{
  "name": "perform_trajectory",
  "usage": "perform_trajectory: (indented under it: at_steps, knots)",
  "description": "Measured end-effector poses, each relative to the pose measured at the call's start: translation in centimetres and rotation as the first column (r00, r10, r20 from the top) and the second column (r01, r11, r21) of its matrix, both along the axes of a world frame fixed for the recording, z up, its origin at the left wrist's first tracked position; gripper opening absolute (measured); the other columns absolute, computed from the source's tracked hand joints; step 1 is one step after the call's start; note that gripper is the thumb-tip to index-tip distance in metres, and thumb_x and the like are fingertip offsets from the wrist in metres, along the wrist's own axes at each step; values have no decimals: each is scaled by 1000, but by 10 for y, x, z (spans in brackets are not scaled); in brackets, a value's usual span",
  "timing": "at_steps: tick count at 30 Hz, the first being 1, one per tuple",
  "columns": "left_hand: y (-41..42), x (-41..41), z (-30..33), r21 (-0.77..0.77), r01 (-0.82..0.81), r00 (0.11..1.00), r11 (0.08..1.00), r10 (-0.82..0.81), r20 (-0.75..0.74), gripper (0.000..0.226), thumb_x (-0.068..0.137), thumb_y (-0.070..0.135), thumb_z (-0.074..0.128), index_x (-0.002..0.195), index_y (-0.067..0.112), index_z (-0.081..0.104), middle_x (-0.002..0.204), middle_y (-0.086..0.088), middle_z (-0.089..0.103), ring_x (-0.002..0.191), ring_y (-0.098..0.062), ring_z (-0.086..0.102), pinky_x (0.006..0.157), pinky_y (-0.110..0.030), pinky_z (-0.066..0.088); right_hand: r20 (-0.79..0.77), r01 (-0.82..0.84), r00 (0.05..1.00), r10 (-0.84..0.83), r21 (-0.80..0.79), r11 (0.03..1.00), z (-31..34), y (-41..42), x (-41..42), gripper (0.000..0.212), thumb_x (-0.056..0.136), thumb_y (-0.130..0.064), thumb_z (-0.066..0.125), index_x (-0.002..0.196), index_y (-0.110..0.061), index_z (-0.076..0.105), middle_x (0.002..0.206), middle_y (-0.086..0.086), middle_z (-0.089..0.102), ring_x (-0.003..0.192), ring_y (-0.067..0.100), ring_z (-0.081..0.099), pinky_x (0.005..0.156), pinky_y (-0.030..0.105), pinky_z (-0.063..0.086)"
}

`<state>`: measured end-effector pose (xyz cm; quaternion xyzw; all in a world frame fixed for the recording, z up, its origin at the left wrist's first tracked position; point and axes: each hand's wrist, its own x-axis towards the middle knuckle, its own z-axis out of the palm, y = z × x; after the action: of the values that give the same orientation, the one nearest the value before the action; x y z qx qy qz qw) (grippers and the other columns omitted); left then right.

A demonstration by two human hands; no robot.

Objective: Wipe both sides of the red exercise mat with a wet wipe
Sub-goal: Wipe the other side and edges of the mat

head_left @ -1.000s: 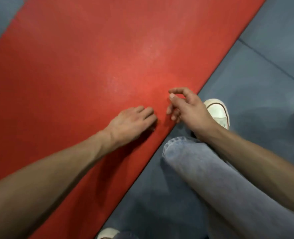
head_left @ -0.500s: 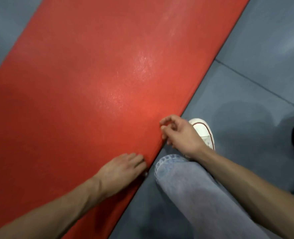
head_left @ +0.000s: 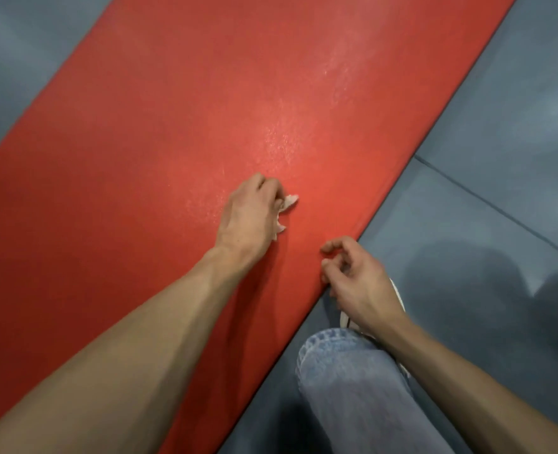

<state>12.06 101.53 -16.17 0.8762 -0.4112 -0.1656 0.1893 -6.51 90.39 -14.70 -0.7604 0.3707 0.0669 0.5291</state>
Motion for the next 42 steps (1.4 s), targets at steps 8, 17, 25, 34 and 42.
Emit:
perform_trajectory:
  at_steps: [8, 17, 25, 34, 42]
  knots:
    - [66, 13, 19, -38, 167, 985, 985, -166, 38, 18, 101, 21, 51, 109, 13, 64, 90, -8, 59, 76, -31, 61, 72, -49, 54, 22, -89, 996, 89, 40, 995, 3, 0, 7, 14, 94, -24, 60, 104, -35, 61, 72, -2, 63, 68, 19, 65, 74, 50, 54]
    - [47, 81, 6, -42, -512, 853, 858, 513, 93, 12, 91, 4, 63, 98, 8, 73, 98, -17, 67, 91, -33, 64, 83, -28, 39, -49, -164, 985, 165, 16, 986, 7, -7, 4, 17, 95, -24, 59, 104, -39, 60, 75, -4, 64, 67, 13, 64, 72, 44, 55]
    - [28, 53, 2, -55, 31, 993, 998, -25, 119, 39, 78, -8, 62, 113, 10, 65, 110, -11, 60, 95, -31, 59, 84, -34, 48, -44, -168, 984, 170, 43, 985, 5, -6, 2, 17, 95, -24, 59, 104, -39, 60, 73, -3, 63, 66, 15, 63, 71, 48, 54]
    - [12, 7, 4, -189, -38, 999, 981, 35, -21, 24, 90, -2, 57, 103, 14, 71, 103, -6, 67, 98, -27, 62, 94, -37, 47, -43, -184, 982, 186, 32, 982, 10, -6, 1, 17, 96, -22, 60, 103, -37, 60, 73, -5, 63, 63, 13, 62, 68, 36, 52]
    - [57, 64, 29, -227, -319, 937, 920, 342, 67, 23, 92, -7, 60, 107, 5, 72, 105, -7, 60, 85, -4, 53, 85, -7, 43, -53, -123, 990, 130, 110, 986, 5, -12, -3, 17, 96, -26, 57, 104, -40, 59, 77, -6, 67, 60, 14, 62, 65, 50, 56]
